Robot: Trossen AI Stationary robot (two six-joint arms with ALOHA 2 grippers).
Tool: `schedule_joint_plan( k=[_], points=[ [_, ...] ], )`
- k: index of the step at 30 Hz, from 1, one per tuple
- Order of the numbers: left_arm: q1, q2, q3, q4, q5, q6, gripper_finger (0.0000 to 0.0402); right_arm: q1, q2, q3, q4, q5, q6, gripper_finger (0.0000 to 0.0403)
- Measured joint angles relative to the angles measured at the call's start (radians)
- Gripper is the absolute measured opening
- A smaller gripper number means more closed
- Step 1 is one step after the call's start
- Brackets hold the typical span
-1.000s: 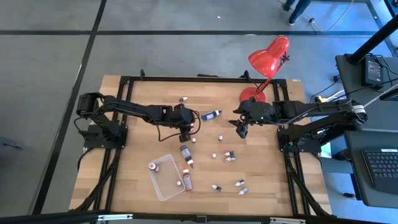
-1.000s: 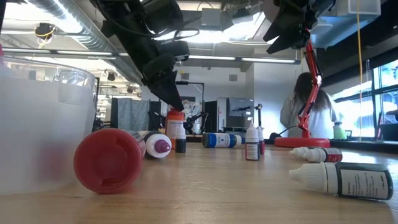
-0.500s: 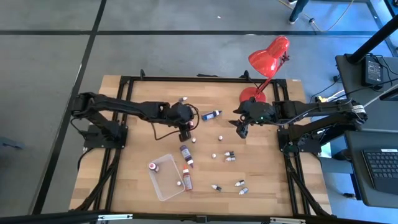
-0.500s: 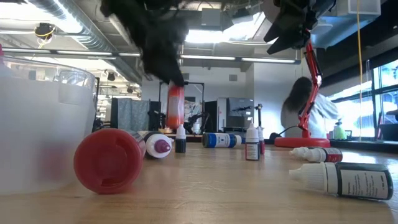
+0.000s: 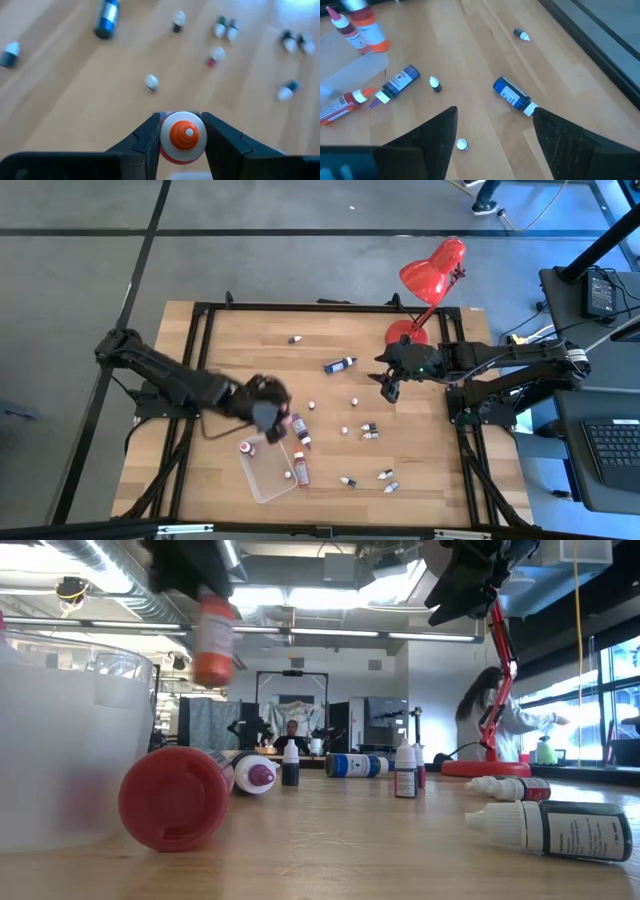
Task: Pick & Place food coloring
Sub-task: Put the orange food coloring bottle into the transparent bin
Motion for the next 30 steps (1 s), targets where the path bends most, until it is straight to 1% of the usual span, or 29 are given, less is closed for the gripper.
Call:
schedule_joint_plan(
  k=[3,6,12,19,24,28,30],
  points=[
    [-0.083,0.016,0.000,-0.022,-0.070,-0.129,0.0118,0.000,0.000,0.000,0.002,0.000,0.000,0.0262],
    [-0.139,0.019,0.000,-0.038,-0.135,-0.270,0.0121,0.000,0.000,0.000,0.007,0.000,0.003,0.0262],
    [-0.235,0.020,0.000,-0.122,-0.166,-0.427,0.0118,0.000,0.010,0.000,0.008,0.000,0.005,0.0262],
    [-0.308,0.042,0.000,-0.217,-0.170,-0.544,0.0121,0.000,0.035,0.001,0.019,-0.001,0.008,0.0262],
    [-0.317,0.105,-0.002,-0.209,-0.213,-0.559,0.0119,0.000,0.077,0.001,0.034,-0.001,0.010,0.0262],
    [-0.314,0.168,-0.002,-0.206,-0.191,-0.574,0.0123,0.000,0.107,0.001,0.049,-0.001,0.007,0.0262],
    [-0.314,0.193,-0.002,-0.205,-0.197,-0.598,0.0123,0.000,0.109,0.001,0.066,-0.001,0.006,0.0262]
  ],
)
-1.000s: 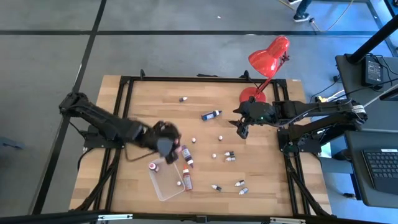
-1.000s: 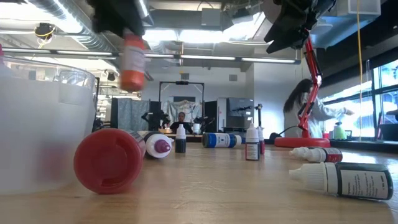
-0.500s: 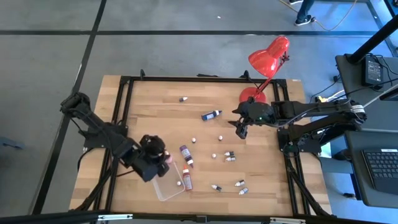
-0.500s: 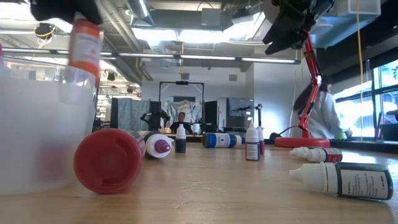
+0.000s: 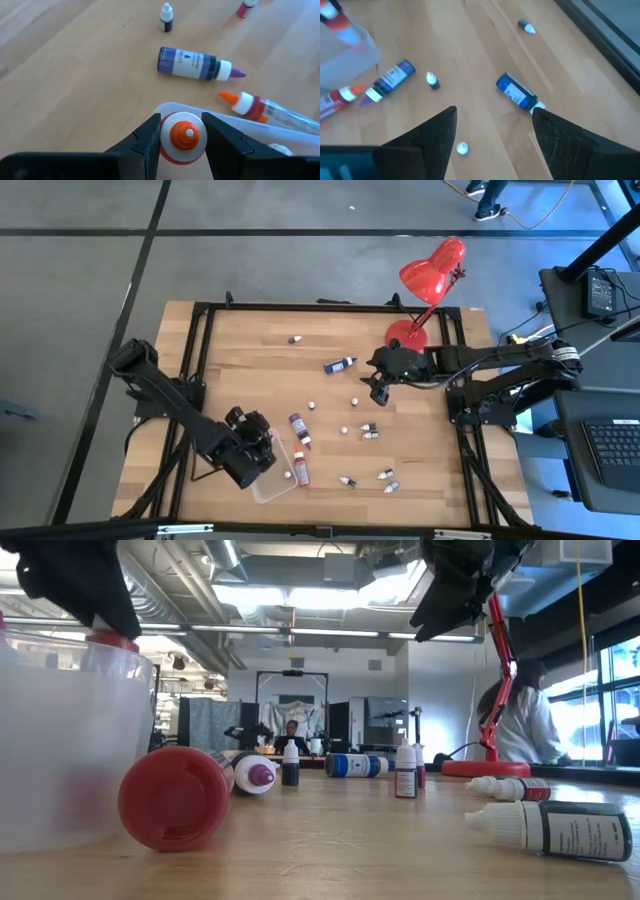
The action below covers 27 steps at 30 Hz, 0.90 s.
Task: Pick & Place food coloring
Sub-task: Put the orange food coloring bottle into the transparent bin
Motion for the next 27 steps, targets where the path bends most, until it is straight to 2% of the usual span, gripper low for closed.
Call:
schedule_joint_plan(
  k=[4,23,27],
  points=[
    [0.000,0.042,0.000,0.002,-0.051,-0.037,0.0122,0.000,0.000,0.000,0.035,0.000,-0.005,0.0262],
    [0.002,0.101,0.000,0.000,-0.041,-0.023,0.0136,0.000,0.000,-0.001,0.039,-0.019,-0.003,0.0262],
    [0.002,0.101,0.000,-0.002,-0.006,0.006,0.0136,0.000,0.000,-0.001,0.039,-0.029,-0.003,0.0262]
  ],
)
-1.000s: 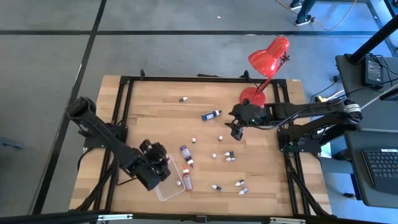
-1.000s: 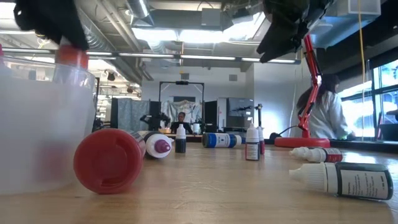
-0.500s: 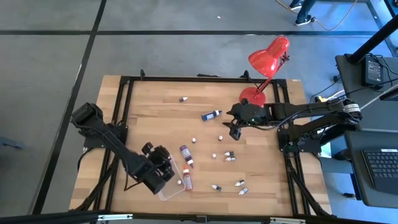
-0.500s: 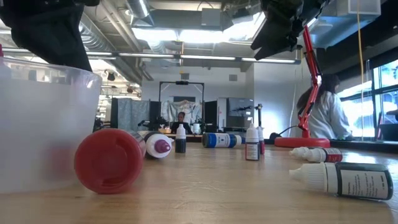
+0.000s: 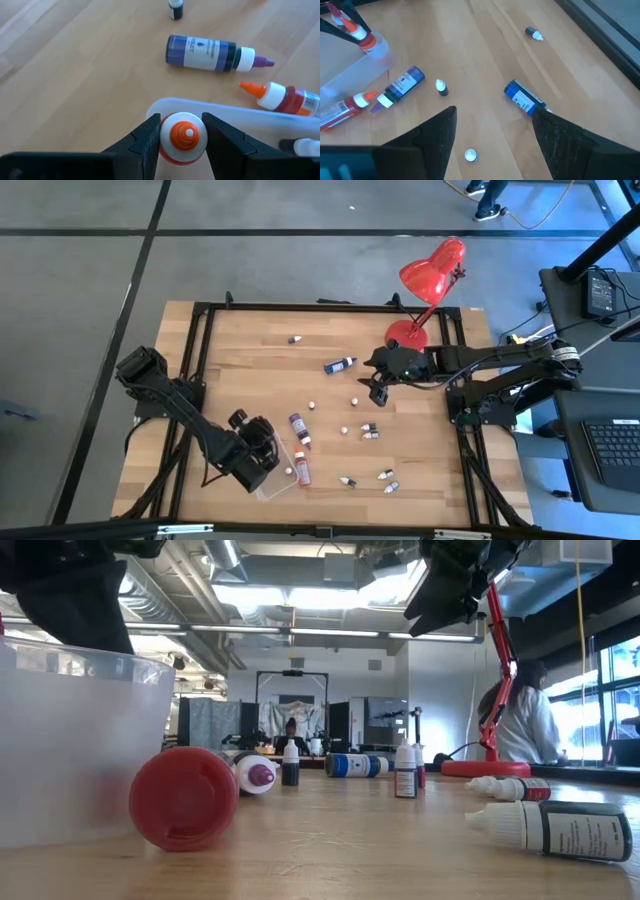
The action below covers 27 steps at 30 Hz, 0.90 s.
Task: Pick & Place food coloring
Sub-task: Put the orange food coloring bottle into the transparent bin
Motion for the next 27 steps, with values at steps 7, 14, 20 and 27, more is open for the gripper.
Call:
schedule_joint_plan(
  k=[7,14,20,27],
  points=[
    [0.000,0.000,0.000,-0.003,0.011,0.007,0.0137,0.000,0.000,0.000,0.000,0.000,0.000,0.0262],
    [0.007,0.000,0.000,-0.004,0.006,0.007,0.0137,0.000,0.000,0.000,0.000,0.001,-0.002,0.0262],
    [0.026,0.000,0.000,-0.004,-0.050,0.005,0.0137,0.000,0.000,0.000,0.000,0.001,-0.003,0.0262],
    [0.038,-0.001,0.000,-0.004,-0.065,0.006,0.0139,0.000,0.000,0.000,0.000,0.000,-0.001,0.0262]
  ],
)
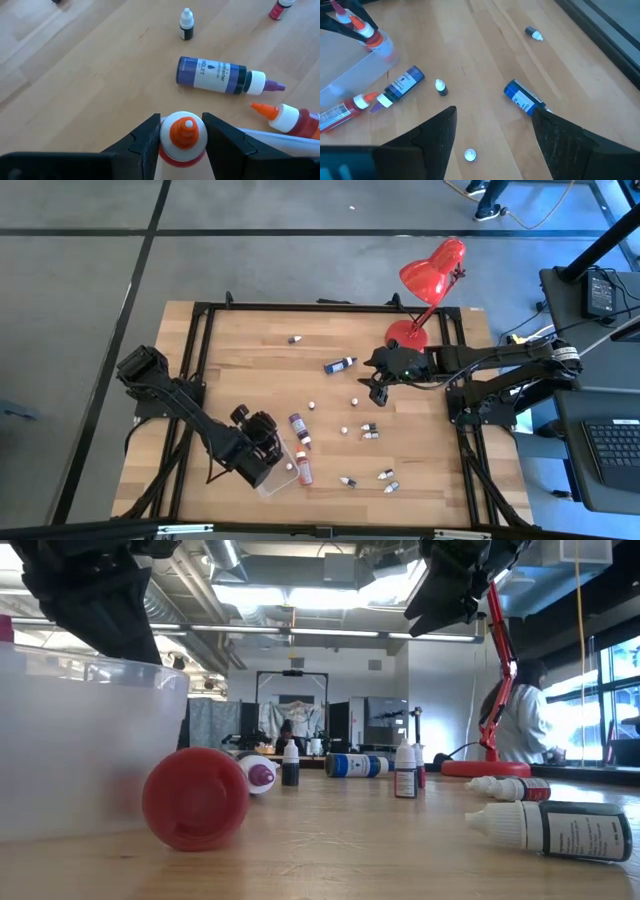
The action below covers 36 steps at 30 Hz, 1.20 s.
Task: Pick & Place food coloring
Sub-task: Put the orange food coloring bottle into the transparent bin, then put the green food coloring bottle into the transparent bin
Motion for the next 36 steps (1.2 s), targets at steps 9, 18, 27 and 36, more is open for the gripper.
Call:
schedule_joint_plan(
  k=[9,18,27,36],
  points=[
    [0.000,0.000,0.000,-0.001,-0.007,0.001,0.0193,0.000,0.000,0.000,0.000,-0.001,0.000,0.0262],
    [0.019,-0.079,0.077,-0.020,-0.010,0.138,0.0205,0.000,0.000,0.000,0.001,-0.002,0.001,0.0262],
    [0.215,-0.231,0.142,0.037,0.173,0.415,0.0207,0.000,0.000,0.000,0.053,-0.002,0.001,0.0262],
    [0.475,-0.266,0.142,0.141,0.482,0.750,0.0204,0.000,0.000,0.000,0.044,-0.006,0.007,0.0262]
  ],
)
